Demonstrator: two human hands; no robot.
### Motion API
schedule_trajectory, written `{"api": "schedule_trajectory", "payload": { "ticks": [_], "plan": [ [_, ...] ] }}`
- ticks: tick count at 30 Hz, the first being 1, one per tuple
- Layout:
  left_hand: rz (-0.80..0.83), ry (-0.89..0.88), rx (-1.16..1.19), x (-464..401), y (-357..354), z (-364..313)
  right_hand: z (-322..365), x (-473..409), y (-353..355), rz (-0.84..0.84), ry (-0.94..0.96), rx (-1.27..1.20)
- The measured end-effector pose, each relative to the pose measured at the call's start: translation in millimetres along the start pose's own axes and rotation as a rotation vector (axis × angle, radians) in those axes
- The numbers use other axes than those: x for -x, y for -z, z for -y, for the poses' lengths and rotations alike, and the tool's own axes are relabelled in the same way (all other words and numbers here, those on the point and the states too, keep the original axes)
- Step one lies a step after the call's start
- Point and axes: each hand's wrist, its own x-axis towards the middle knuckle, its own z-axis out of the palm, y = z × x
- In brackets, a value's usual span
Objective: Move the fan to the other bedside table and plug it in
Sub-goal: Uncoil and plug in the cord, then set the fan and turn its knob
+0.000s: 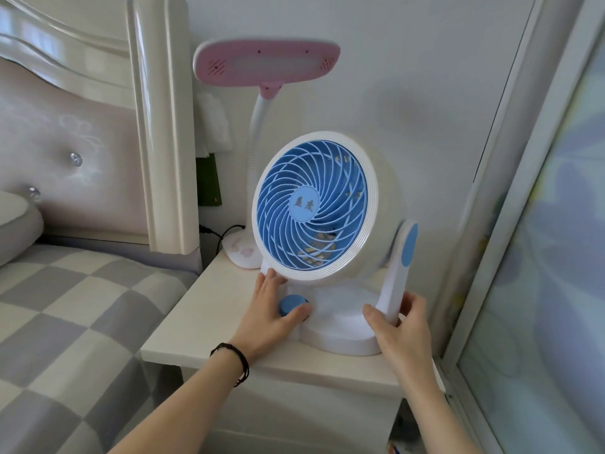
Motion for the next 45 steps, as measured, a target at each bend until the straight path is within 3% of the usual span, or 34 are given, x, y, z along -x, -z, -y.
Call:
{"api": "schedule_trajectory", "payload": {
  "ticks": [3,6,9,12,15,28,34,45],
  "plan": [
    [-0.014,0.083,0.317,6,7,-5,12,3,4,0.059,0.054,-0.235],
    [-0.063,0.136,0.445,3,12,-3,56,-10,17,-0.021,0.158,-0.329],
    [-0.075,0.160,0.498,-1,10,-6,108,-32,25,-0.004,0.261,-0.145],
    [-0.060,0.200,0.543,-4,5,-16,133,-43,16,0.124,0.246,0.019],
    [-0.044,0.237,0.561,-5,6,-22,128,-43,2,0.192,0.199,0.045],
    [-0.003,0.220,0.628,-7,11,-8,112,-41,-2,0.152,0.266,-0.061],
    [-0.001,0.181,0.543,-4,9,-13,109,-39,-1,0.179,0.320,-0.019],
    [-0.033,0.226,0.552,-5,10,-18,105,-25,-13,0.033,0.401,0.162]
  ]
}}
